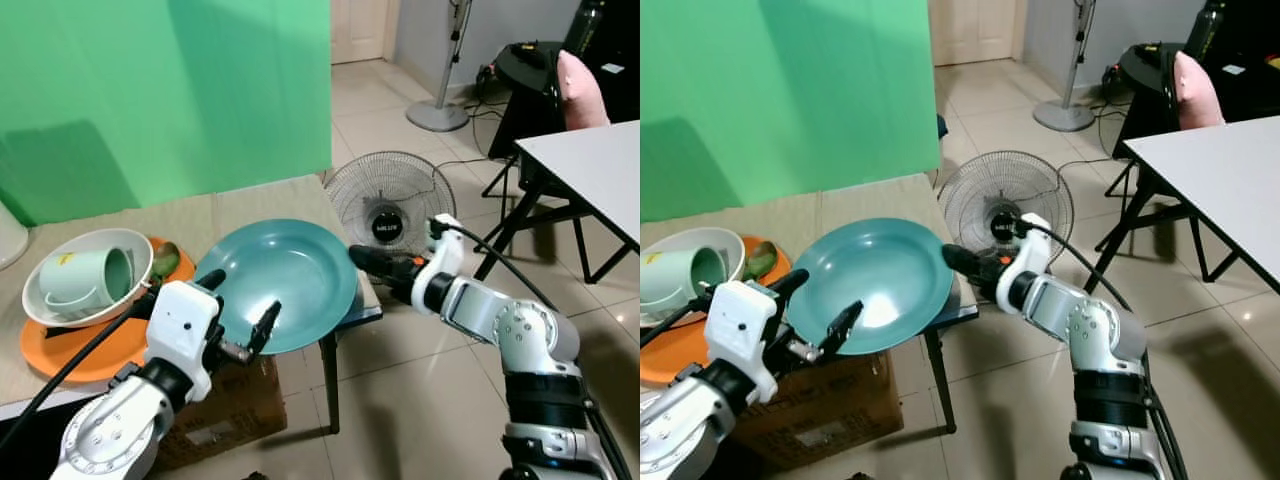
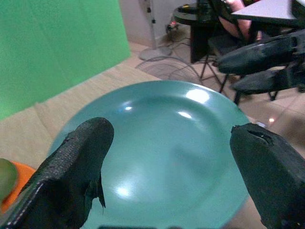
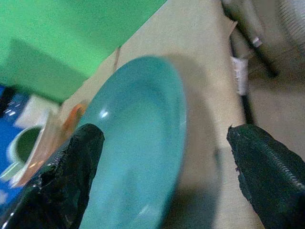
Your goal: Setting the table
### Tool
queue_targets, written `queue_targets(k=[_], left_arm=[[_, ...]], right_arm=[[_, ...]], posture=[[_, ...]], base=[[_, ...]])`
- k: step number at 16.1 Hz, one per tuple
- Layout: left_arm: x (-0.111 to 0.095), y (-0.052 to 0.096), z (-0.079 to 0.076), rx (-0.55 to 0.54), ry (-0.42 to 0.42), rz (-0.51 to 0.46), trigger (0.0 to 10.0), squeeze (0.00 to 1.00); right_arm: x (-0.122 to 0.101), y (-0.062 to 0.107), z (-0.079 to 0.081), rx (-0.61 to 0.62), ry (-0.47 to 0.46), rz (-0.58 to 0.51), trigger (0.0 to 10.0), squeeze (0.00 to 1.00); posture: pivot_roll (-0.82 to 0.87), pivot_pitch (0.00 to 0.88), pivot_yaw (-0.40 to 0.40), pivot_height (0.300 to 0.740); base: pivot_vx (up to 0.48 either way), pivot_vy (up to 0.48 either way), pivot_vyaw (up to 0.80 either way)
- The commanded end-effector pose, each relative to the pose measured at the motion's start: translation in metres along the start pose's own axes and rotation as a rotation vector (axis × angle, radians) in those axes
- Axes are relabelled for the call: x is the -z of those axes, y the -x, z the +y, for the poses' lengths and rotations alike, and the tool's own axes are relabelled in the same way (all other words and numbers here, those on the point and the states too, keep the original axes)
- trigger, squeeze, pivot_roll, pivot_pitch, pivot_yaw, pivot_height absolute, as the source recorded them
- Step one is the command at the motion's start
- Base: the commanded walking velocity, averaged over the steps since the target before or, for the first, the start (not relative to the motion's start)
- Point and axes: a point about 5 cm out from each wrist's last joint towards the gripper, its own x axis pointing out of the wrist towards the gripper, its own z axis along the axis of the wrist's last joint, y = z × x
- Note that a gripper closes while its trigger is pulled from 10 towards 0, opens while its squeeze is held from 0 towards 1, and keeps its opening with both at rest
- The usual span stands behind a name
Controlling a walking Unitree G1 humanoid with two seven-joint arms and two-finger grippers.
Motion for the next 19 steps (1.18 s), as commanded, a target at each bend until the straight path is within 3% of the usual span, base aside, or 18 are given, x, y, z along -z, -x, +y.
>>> queue_targets(k=[1, 2, 3, 13, 15, 16, 19], left_arm=[[-0.001, 0.003, 0.000, 0.013, -0.002, 0.007, 10.0, 0.00], [0.000, 0.005, 0.000, 0.026, 0.002, 0.016, 10.0, 0.00], [0.003, 0.007, -0.002, 0.054, 0.004, 0.040, 10.0, 0.00], [0.006, 0.012, -0.005, 0.077, 0.012, 0.064, 10.0, 0.00], [0.007, 0.012, -0.006, 0.078, 0.014, 0.068, 10.0, 0.00], [0.007, 0.012, -0.006, 0.077, 0.015, 0.070, 10.0, 0.00], [0.009, 0.013, -0.006, 0.077, 0.020, 0.079, 10.0, 0.00]], right_arm=[[-0.004, -0.002, 0.006, -0.038, -0.007, 0.008, 10.0, 1.00], [-0.002, -0.004, 0.008, -0.043, -0.009, 0.029, 10.0, 0.59], [0.001, -0.010, 0.007, -0.029, -0.015, 0.062, 10.0, 0.00], [0.013, -0.022, 0.019, -0.094, -0.064, 0.172, 10.0, 0.00], [0.016, -0.024, 0.019, -0.092, -0.079, 0.183, 7.4, 0.00], [0.019, -0.025, 0.017, -0.082, -0.091, 0.192, 5.5, 0.00], [0.025, -0.029, 0.017, -0.076, -0.107, 0.207, 4.2, 0.00]], posture=[[0.00, 0.000, 0.032, 0.740], [0.00, 0.000, 0.029, 0.740], [0.00, 0.000, 0.023, 0.740], [0.00, 0.000, 0.015, 0.740], [0.01, 0.000, 0.013, 0.740], [0.01, 0.000, 0.013, 0.740], [0.01, 0.000, 0.013, 0.740]], base=[[0.000, 0.000, 0.00], [0.000, 0.000, 0.00], [0.000, 0.000, 0.00], [0.000, 0.000, 0.00], [0.000, 0.000, 0.00], [0.000, 0.000, 0.00], [0.000, 0.000, 0.00]])
